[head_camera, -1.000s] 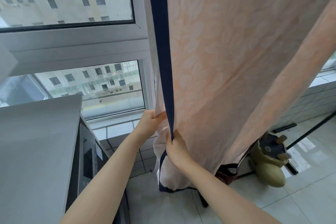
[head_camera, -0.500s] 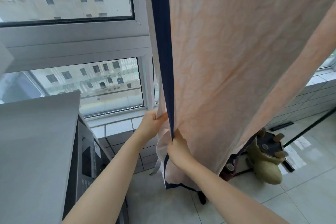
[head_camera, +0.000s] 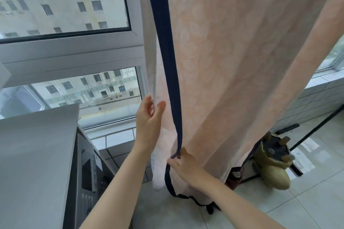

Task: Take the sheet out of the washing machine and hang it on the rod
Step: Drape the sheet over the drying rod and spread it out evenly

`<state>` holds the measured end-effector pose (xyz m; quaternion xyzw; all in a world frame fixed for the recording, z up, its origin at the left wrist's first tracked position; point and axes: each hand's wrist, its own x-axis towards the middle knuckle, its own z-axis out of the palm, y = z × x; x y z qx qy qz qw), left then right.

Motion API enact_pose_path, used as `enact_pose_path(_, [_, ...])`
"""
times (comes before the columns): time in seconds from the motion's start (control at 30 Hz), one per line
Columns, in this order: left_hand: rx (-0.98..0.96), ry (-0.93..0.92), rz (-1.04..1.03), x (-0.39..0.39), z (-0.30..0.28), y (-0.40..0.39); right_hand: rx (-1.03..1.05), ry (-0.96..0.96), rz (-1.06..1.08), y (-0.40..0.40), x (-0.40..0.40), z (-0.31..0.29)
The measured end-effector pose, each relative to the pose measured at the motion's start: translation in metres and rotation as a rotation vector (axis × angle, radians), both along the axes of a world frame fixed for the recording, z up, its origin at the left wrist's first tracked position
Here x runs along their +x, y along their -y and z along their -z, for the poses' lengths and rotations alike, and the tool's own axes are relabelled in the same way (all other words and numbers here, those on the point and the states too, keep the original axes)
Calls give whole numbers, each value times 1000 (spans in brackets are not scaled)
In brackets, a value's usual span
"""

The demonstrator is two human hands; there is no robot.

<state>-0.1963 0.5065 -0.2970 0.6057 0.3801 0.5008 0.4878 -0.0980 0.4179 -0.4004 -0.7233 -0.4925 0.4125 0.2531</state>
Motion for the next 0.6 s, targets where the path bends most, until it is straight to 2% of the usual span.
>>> enact_pose_path(0.1, [150, 69, -170, 5, 4, 18, 34, 90, -39, 22, 30, -11])
enact_pose_path(0.17, [254, 83, -257, 13, 5, 30, 133, 124, 63, 35, 59, -19])
enact_pose_path(0.27, [327, -9, -365, 28, 12, 47, 297, 146, 329, 46, 105, -32])
enact_pose_path(0.37, [270, -77, -351, 47, 18, 58, 437, 228, 550, 51, 141, -52])
enact_pose_path(0.43, [176, -93, -291, 60, 18, 62, 497, 206, 709, 53, 161, -66])
enact_pose_path(0.5, [116, -111, -271, 74, 15, 66, 503, 199, 816, 51, 181, -78])
enact_pose_path(0.6, [85, -162, -254, 97, 9, 76, 437, 174, 845, 43, 215, -90])
